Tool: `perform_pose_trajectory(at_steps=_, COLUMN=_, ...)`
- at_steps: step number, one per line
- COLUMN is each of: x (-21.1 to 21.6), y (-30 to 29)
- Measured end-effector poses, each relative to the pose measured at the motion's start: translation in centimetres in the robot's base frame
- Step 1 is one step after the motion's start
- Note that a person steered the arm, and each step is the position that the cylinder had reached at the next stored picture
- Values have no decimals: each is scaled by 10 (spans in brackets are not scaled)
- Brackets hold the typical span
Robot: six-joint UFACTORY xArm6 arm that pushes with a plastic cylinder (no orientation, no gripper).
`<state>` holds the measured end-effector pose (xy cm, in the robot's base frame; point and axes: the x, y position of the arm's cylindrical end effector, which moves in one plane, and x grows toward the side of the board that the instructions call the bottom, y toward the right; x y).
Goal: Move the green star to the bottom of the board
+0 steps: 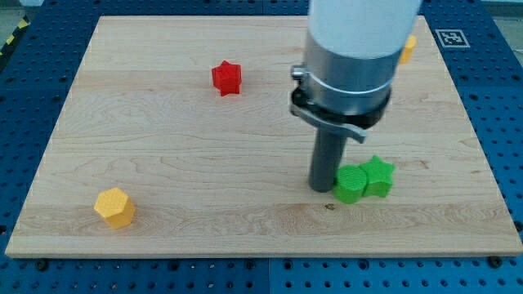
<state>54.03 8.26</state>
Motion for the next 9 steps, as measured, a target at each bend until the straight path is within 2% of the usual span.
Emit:
perform_pose_trajectory(at_steps=1, x=-11, y=46)
perform_pose_trajectory(at_steps=3, x=-41, y=93)
perform_pose_trajectory(at_steps=5, x=-20, y=137)
perform_pose_trajectory(at_steps=7, x=-17, y=153)
perform_pose_trajectory(at_steps=9, x=-15, y=128)
